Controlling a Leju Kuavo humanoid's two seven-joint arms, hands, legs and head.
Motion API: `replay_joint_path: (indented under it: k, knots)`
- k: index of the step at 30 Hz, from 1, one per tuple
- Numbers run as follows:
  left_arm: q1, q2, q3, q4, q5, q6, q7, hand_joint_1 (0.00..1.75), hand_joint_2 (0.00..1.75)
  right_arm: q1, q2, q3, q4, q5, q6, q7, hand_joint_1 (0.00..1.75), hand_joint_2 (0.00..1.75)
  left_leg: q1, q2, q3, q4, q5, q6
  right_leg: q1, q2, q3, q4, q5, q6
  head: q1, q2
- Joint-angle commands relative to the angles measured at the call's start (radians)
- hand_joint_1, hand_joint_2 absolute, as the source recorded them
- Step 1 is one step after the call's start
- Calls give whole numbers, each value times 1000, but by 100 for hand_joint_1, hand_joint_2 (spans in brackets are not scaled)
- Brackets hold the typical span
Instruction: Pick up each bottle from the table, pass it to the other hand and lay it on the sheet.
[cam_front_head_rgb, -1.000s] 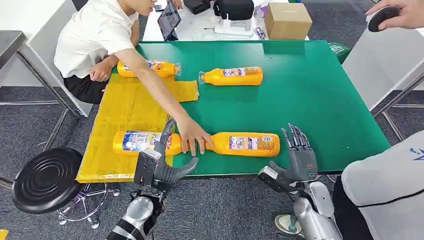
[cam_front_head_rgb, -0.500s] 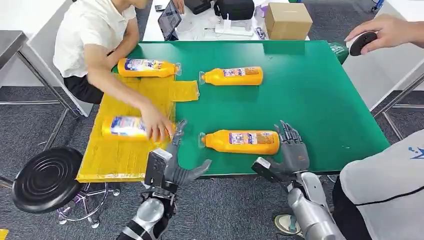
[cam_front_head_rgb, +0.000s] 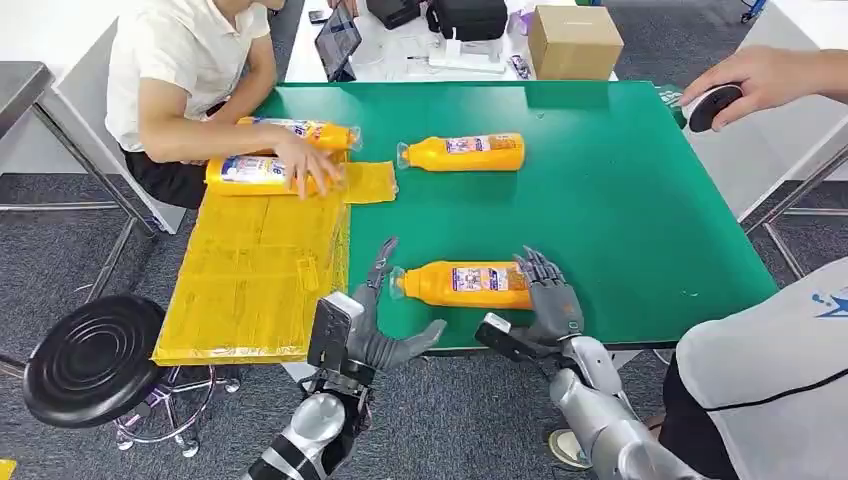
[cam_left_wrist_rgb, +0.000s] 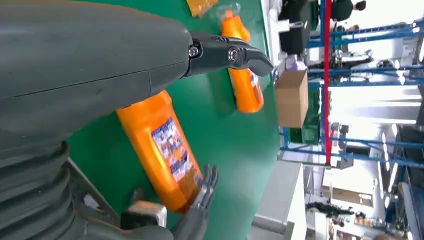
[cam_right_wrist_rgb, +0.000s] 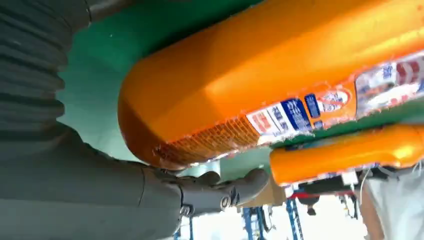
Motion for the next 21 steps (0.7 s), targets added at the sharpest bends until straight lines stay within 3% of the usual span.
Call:
replay_joint_path:
  k: [1,15,21]
  knots:
    - [-63,17,-51,78,12,-10,8,0,175,-47,5,96,127,30,49,33,0,175,1,0,3,-1,0,-2,1,0,3,-1,0,-2,0,0]
    - [-75,11,-65,85,27,-16,9,0,175,-64,-19,147,141,51,113,79,0,175,1,0,7,-1,0,-2,1,-1,7,-2,0,-2,0,0]
    - [-80,16,-71,78,38,-20,12,0,175,-88,-32,183,163,59,280,193,0,175,1,1,9,-1,0,-1,1,0,8,-1,0,-2,0,0]
